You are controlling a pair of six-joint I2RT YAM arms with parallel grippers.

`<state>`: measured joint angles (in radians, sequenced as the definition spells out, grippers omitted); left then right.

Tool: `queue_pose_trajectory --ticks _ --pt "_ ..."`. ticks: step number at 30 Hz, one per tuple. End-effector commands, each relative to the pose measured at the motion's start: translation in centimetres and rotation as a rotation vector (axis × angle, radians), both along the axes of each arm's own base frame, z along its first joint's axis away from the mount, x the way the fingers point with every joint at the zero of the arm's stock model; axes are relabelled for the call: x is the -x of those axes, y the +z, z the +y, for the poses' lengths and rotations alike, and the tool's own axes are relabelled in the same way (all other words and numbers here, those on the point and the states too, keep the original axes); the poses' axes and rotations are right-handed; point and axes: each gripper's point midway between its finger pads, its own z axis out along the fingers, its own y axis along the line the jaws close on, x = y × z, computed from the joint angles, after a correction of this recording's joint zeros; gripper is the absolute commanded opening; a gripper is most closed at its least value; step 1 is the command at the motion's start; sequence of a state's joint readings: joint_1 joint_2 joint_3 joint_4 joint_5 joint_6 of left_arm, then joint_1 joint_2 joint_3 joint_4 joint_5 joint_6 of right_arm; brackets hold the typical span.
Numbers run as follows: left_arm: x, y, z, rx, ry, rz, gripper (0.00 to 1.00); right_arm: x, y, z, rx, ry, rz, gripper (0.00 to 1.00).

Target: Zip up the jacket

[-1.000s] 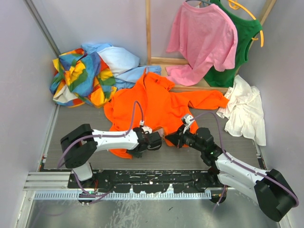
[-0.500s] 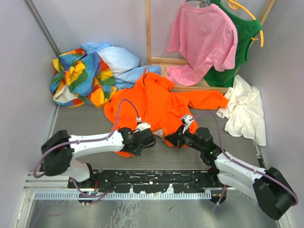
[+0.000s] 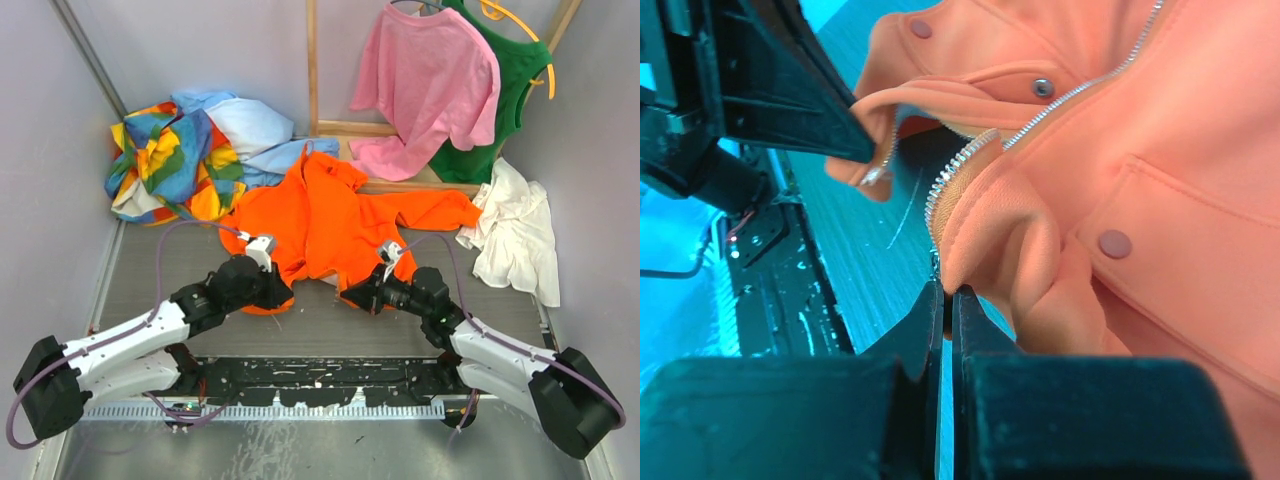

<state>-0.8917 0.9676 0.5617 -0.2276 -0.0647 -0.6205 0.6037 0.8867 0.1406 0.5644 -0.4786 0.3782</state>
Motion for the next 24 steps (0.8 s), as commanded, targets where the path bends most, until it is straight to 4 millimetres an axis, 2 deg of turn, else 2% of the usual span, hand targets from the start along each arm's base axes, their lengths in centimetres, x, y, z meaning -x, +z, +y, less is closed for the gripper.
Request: queue_pose_trajectory --ticks 1,8,16,24 --pt "-1.2 5.6 -3.3 0.328 -0.1 -0.119 0.05 0.2 4.3 1.6 -0.116 0.098 -0.072 0.01" --pt "-1.1 7.1 -4.3 0.532 -0.203 -0.136 0.0 1.0 6.2 2.6 -0.179 0.19 -0.077 0.01" --pt "0.2 11.4 -5.0 0.674 -0.356 -0.318 0.0 2.7 8.0 3.1 -0.216 0.31 -0.103 0.01" --pt "1.5 14.2 -4.6 0.744 -0.444 -0.496 0.0 2.3 9.7 2.1 -0.236 0.321 -0.118 0.01"
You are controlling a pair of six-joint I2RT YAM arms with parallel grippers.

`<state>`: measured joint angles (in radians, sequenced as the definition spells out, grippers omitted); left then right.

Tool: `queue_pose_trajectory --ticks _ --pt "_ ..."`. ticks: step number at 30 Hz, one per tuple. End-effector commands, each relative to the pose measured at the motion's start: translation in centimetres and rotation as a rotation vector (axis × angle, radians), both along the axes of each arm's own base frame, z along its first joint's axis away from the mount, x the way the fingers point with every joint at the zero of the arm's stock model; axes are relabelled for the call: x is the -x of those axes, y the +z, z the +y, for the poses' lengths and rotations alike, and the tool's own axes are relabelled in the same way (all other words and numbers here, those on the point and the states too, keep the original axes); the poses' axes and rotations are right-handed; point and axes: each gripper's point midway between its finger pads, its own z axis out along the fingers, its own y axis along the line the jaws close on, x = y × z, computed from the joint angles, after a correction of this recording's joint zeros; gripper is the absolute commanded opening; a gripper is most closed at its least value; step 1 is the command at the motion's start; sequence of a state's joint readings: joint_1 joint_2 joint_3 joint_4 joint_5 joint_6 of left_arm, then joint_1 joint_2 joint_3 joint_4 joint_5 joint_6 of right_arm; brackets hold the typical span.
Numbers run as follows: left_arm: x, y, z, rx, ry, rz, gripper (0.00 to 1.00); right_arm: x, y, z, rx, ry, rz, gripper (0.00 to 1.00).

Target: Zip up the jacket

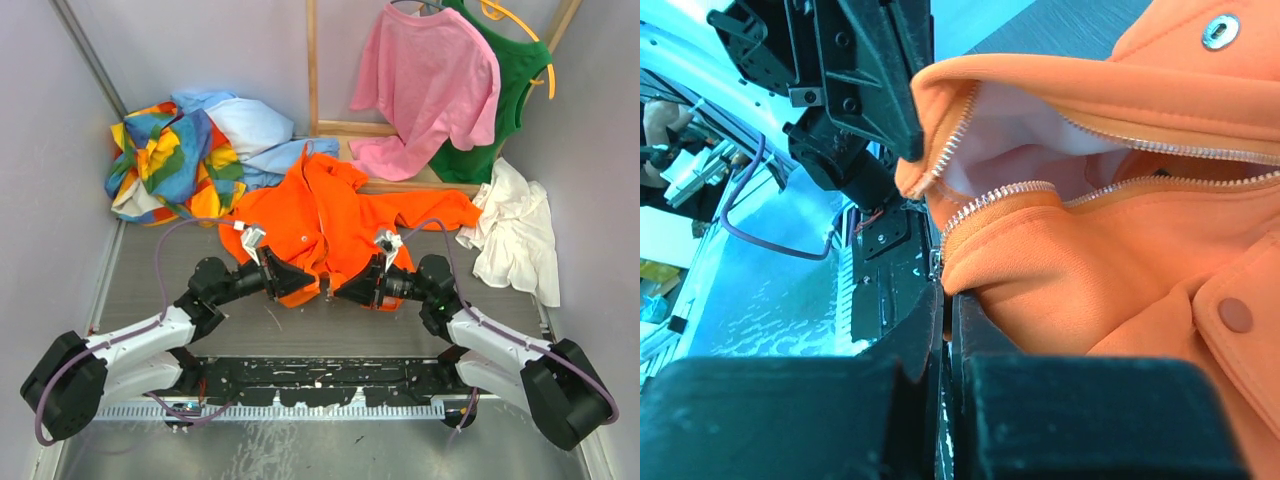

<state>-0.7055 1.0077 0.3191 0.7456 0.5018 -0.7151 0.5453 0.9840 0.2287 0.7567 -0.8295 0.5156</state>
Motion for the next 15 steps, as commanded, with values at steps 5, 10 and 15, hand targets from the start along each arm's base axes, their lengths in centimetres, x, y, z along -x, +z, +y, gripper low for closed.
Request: queue_pose_trajectory --ticks 5,10,15 --pt "-0.1 4.8 1.1 0.166 0.057 -0.313 0.0 -0.1 4.7 -0.3 -0.104 0.068 -0.081 0.01" --pt "-0.2 5.5 1.3 0.204 0.072 -0.359 0.0 0.3 5.2 -0.3 -0.13 0.092 -0.073 0.01" --pt "-0.3 6.3 1.3 0.223 0.081 -0.407 0.0 0.3 5.7 -0.3 -0.14 0.088 -0.073 0.01"
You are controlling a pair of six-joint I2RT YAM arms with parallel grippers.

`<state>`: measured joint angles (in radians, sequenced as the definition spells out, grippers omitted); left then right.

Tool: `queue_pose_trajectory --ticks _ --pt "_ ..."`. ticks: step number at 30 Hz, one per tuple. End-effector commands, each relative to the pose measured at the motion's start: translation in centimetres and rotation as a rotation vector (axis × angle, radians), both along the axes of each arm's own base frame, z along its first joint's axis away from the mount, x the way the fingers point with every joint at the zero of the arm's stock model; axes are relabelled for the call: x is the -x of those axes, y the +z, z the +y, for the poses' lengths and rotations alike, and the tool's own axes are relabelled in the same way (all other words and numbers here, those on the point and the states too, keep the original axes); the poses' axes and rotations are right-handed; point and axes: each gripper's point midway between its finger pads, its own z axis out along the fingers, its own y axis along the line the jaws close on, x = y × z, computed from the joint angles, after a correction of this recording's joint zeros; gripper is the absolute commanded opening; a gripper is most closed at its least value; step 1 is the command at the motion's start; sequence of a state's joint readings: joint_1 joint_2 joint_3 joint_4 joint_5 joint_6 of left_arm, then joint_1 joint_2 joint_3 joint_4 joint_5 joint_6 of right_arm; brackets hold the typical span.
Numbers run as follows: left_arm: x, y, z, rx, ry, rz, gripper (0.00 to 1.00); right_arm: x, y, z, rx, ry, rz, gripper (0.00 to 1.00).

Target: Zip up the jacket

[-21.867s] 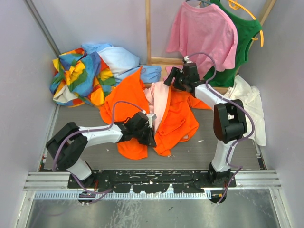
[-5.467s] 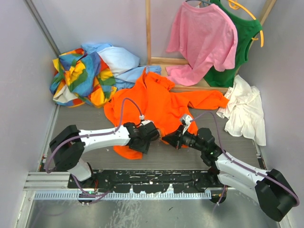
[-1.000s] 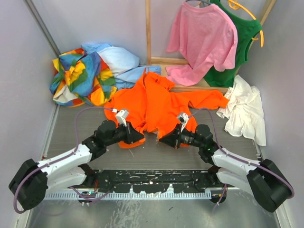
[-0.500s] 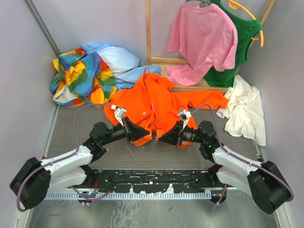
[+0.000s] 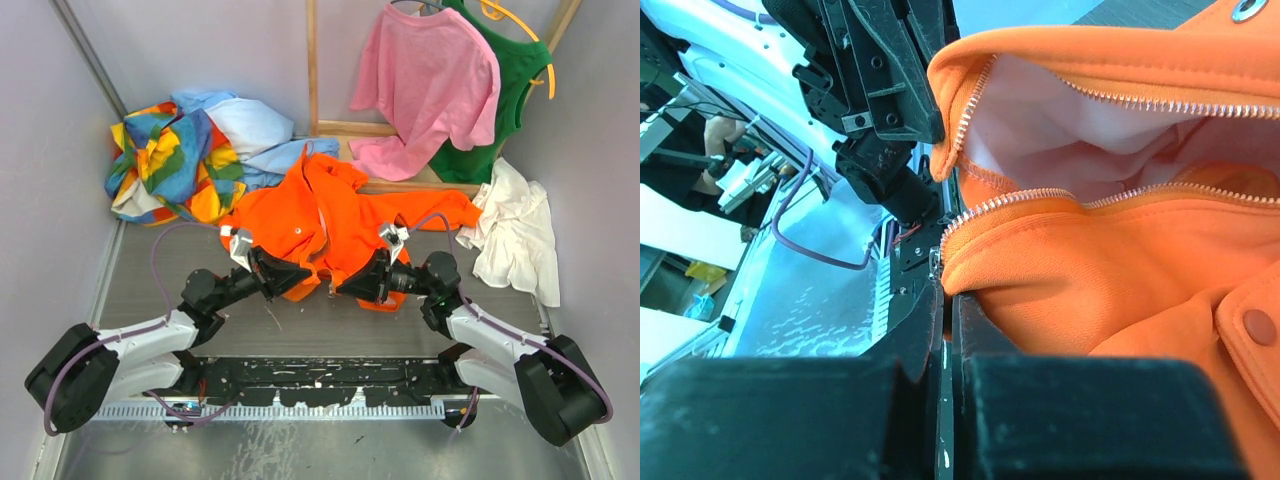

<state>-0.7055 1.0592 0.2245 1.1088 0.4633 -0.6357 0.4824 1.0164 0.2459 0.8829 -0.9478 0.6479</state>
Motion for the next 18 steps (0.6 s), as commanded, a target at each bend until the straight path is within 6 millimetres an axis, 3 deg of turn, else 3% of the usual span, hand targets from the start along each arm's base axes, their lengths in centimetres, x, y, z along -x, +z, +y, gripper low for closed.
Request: queue_pose_trajectory --ticks 1,9,18 --pt "0.1 4.2 0.5 0.102 0.025 -0.178 0.0 0.1 3.6 0.2 -0.077 0.022 -0.101 0.01" --pt "0.3 4.4 -0.4 0.106 -0.011 -0.185 0.0 0.4 4.6 0.6 -0.153 0.028 -0.084 0.01" --pt "0.8 4.6 -1.2 0.141 -0.056 -0.173 0.0 -0.1 4.0 1.0 -0.152 0.0 -0.067 0.01"
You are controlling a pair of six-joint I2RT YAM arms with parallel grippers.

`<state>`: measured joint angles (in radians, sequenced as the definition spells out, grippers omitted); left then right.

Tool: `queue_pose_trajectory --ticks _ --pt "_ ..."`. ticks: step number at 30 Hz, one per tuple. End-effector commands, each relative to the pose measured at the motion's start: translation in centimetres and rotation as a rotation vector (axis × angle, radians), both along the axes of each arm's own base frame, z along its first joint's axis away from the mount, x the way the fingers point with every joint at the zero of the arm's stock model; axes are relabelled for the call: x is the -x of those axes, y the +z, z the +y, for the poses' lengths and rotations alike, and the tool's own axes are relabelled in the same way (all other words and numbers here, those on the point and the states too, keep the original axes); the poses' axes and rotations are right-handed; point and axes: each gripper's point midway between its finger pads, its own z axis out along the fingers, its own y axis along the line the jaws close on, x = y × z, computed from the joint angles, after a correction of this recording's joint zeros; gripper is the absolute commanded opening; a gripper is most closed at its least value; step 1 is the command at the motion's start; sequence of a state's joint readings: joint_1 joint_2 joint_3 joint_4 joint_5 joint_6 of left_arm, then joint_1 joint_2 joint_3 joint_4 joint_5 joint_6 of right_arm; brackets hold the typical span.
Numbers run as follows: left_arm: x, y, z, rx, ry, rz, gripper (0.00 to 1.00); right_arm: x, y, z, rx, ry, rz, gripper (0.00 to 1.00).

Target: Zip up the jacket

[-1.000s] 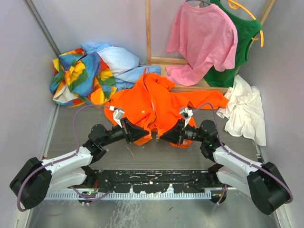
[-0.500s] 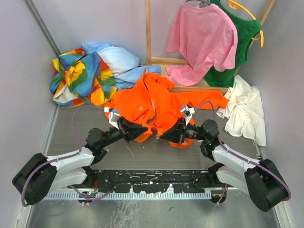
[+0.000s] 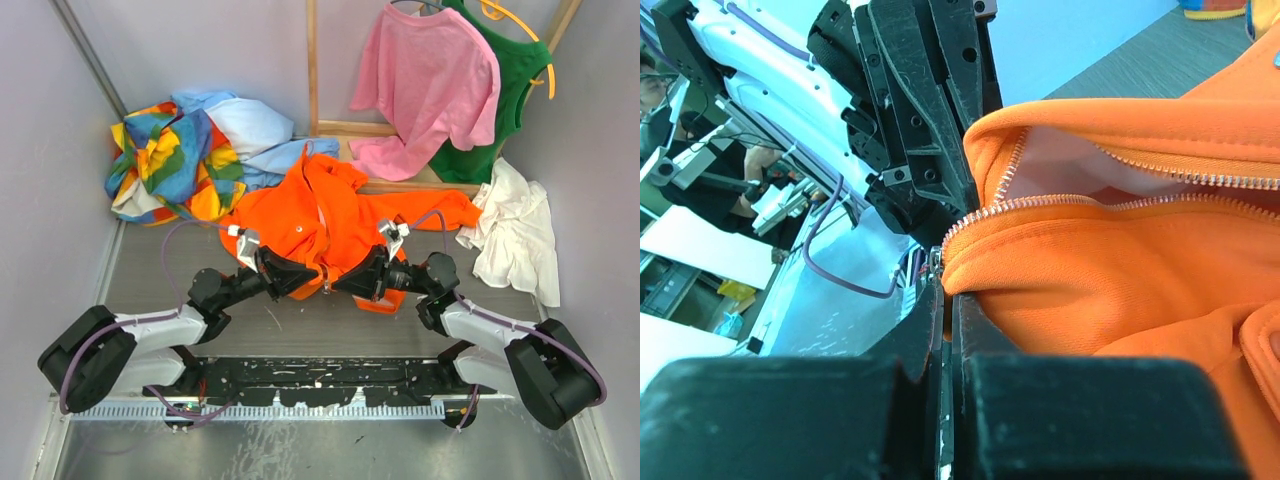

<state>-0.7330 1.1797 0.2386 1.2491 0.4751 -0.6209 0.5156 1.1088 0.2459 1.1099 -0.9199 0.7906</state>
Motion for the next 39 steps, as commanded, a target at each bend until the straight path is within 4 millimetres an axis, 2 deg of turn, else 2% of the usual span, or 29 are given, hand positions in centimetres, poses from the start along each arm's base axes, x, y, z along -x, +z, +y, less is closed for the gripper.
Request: queue_pose_trajectory --ticks 1,8,39 --pt "0.8 4.7 0.0 0.13 -0.029 -0.129 0.0 -0.3 2.1 0.0 -0.062 -0.032 -0.087 0.01" --pt "1.2 4.8 -0.1 0.136 -0.046 -0.128 0.0 -0.7 1.1 -0.1 -0.044 -0.055 -0.07 0.01" --pt "0.9 4.4 -0.5 0.128 -0.046 -0.118 0.0 0.3 2.2 -0.2 -0.064 -0.018 -0.101 0.01"
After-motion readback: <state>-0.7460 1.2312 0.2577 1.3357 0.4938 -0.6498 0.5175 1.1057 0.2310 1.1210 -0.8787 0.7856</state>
